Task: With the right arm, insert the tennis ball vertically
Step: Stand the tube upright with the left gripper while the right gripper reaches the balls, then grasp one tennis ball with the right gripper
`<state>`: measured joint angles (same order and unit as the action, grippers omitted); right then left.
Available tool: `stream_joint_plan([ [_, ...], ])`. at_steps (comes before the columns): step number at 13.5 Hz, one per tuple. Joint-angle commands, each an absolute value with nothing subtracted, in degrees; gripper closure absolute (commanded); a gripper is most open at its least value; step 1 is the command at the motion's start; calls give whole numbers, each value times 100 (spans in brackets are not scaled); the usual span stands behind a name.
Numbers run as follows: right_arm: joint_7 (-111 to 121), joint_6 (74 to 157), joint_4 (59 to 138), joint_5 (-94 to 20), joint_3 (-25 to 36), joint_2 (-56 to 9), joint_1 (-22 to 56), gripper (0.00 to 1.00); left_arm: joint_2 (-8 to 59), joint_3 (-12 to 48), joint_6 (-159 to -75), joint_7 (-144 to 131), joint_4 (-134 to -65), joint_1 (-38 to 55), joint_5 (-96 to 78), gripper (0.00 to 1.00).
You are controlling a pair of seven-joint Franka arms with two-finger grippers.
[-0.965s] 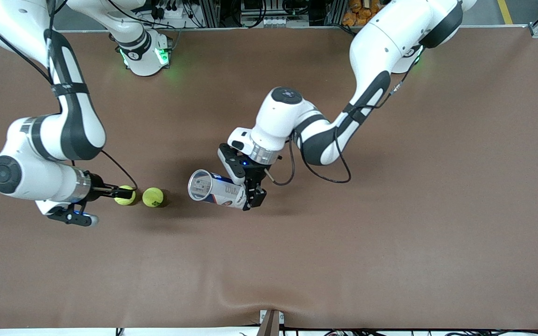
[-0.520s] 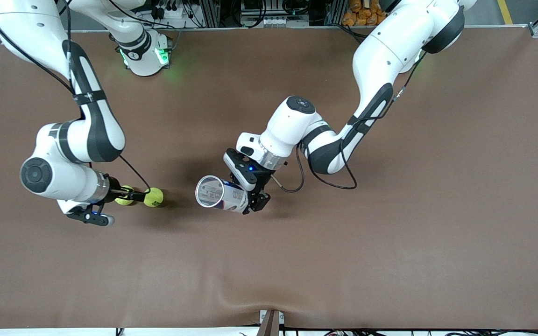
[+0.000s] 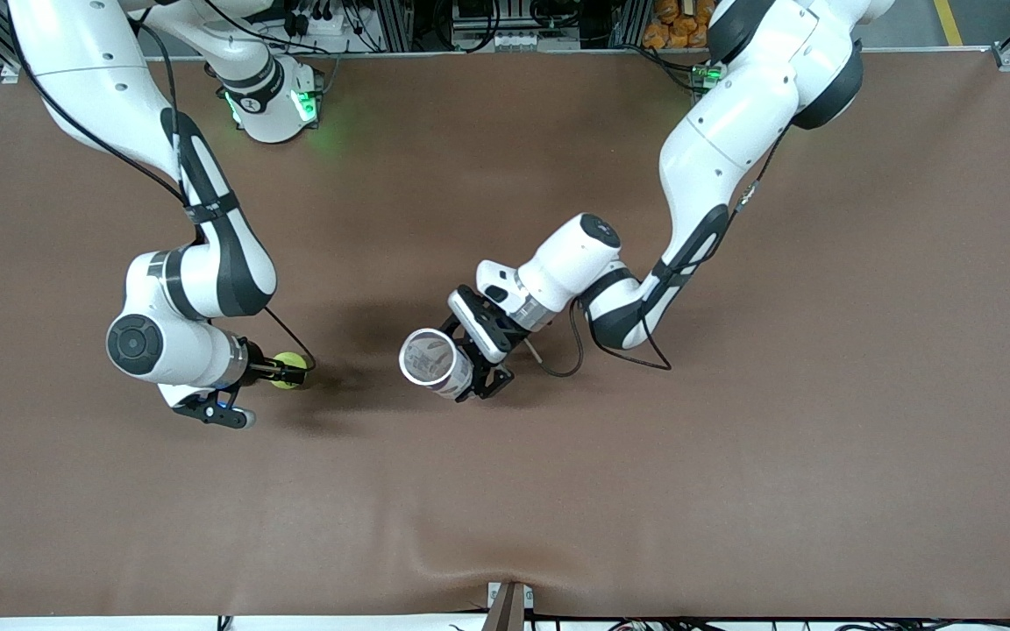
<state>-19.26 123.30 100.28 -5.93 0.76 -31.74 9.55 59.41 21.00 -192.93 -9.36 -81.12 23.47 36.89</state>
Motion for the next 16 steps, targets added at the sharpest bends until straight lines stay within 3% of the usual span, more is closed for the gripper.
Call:
stream_joint_plan([
  [1, -2013, 12375, 10037, -606, 97, -3234, 984, 0, 6108, 2022, -19705, -949, -8147, 2338, 3735, 19],
  [5, -2030, 12524, 10046, -606, 97, -3348, 1002, 0, 6293, 1899, -20258, -853, -8454, 2181, 3797, 19],
  [11, -2118, 12982, 10415, -606, 97, -3384, 1054, 1, 6557, 1898, -20311, -844, -8578, 1565, 5307, 19],
  [14, -2118, 12964, 10398, -589, 105, -3375, 1099, 65, 6557, 1898, -20320, -844, -8675, 1485, 5484, 18],
  [15, -2127, 12920, 10371, -598, 97, -3349, 1081, 76, 6565, 1898, -20320, -844, -8666, 1503, 5493, 17],
  [16, -2127, 12903, 10362, -598, 97, -3323, 1072, 80, 6583, 1898, -20320, -844, -8666, 1520, 5502, 17],
])
